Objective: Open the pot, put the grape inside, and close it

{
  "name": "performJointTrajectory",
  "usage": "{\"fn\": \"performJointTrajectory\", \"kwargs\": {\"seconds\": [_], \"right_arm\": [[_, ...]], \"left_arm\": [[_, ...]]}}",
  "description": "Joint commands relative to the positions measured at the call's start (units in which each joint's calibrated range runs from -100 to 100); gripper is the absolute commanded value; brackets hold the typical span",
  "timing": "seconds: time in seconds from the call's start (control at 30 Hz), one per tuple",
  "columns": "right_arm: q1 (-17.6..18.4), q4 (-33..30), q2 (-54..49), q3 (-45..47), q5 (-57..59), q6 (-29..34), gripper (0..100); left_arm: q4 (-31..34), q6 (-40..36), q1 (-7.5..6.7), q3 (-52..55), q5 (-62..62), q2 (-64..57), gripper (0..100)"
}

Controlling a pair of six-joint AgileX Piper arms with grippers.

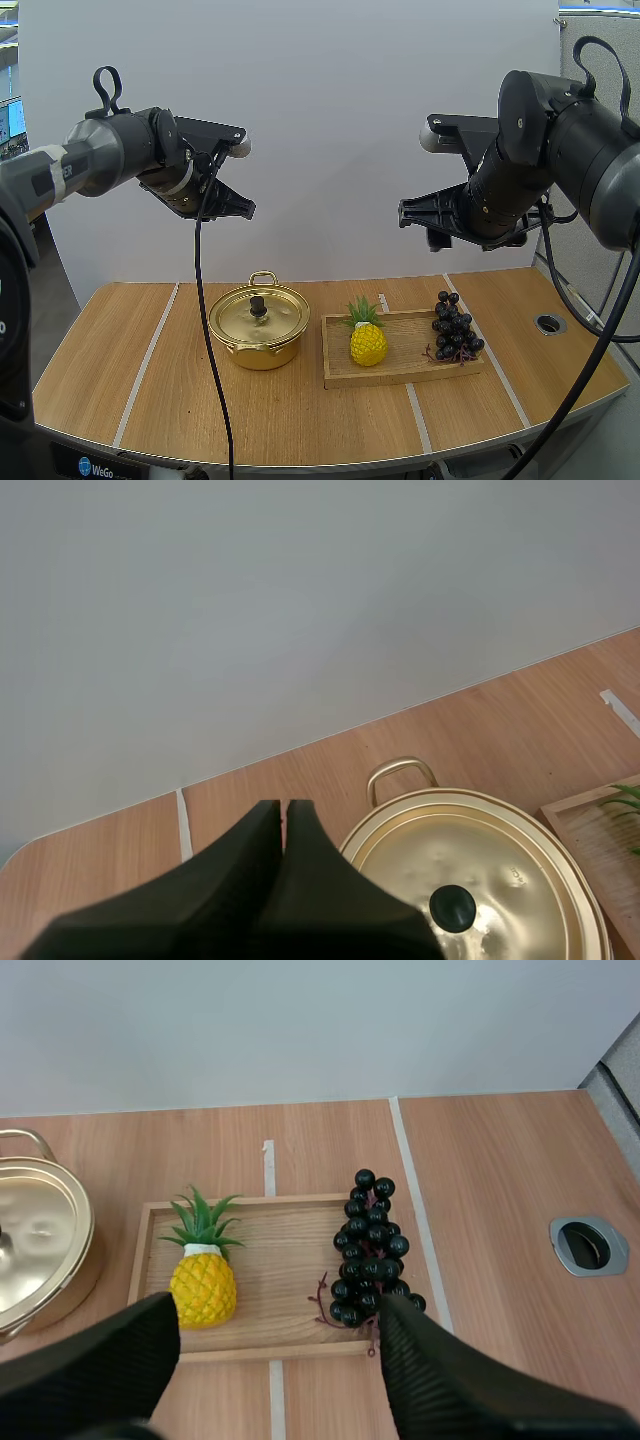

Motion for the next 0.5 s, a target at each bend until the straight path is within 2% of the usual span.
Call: {"fn": "performJointTrajectory", "kwargs": {"seconds": [0.0,0.03,0.2,0.47], "right_arm": [[-0.19,1.66,-0.33,0.18,-1.55,-1.71,100],[-0.19,2.07,-0.33,0.18,-1.55,-1.71,100],[-0.19,2.21,-0.33,0.18,-1.55,-1.71,100],[-0.19,2.21,-0.33,0.18,-1.55,-1.71,100]], "left_arm": [[-1.28,-0.17,0.04,-0.31,1.01,0.06,30],[-1.28,-0.08,0.04,-0.31,1.18,0.06,36],[-0.27,2.57,0.04,-0.31,2.38,0.06,100],[-1.11,11.31,0.04,-0.31,8.28,0.06,100]]}}
